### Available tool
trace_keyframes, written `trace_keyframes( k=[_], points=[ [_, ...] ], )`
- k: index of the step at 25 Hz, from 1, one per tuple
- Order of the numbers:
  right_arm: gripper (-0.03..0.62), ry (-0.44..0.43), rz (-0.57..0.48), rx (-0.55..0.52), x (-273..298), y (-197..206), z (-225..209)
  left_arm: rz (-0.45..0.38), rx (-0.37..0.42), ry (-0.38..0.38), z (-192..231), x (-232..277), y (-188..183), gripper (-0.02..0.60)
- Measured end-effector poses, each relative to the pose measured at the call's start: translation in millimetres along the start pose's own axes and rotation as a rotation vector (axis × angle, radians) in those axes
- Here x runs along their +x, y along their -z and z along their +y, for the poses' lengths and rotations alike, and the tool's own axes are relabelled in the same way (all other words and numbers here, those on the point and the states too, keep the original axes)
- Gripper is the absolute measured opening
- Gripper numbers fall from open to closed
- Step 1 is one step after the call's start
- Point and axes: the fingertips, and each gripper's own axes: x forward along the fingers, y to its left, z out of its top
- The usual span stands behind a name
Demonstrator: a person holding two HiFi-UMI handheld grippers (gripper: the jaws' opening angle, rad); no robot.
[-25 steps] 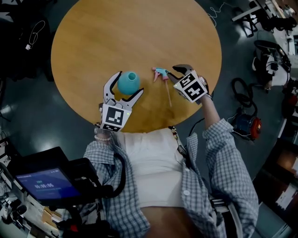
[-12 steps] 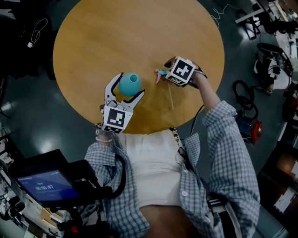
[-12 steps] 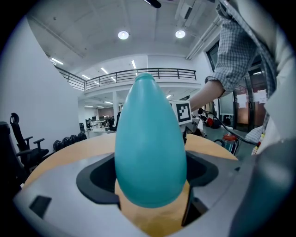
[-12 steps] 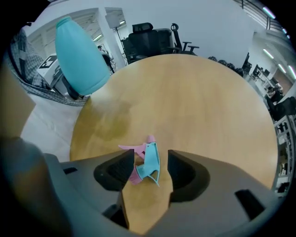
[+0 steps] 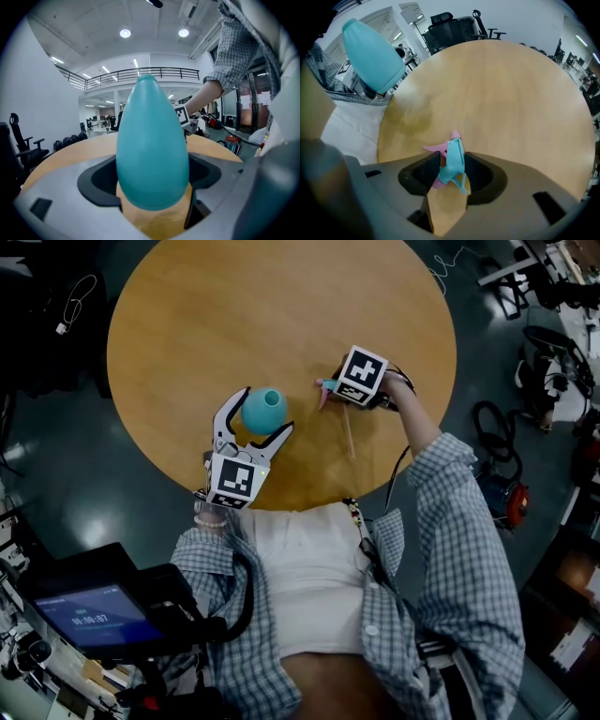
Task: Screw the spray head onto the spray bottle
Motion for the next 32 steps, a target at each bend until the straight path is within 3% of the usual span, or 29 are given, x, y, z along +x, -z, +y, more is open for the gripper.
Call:
trace_keyframes(
  k=[4,14,26,32],
  points=[
    [0.155,0.030,-0.073,0.015,-5,-5,-1,0.003,0.003,0.004,-1,2,1,0.434],
    [0.124,0.284,-0.386,0.037,-91,-41,-12,0.001,0.020,0.037,10,16,-15,0.434],
    [0.121,0.744,-0.820,-0.128,-353,-122,7,-0.034,0.043,0.089,15,58,-43,0.434],
    [0.121,0.870,-0.959,-0.233,-436,-152,39,-0.022,0.070,0.089,27,74,-51,0.434]
  ],
)
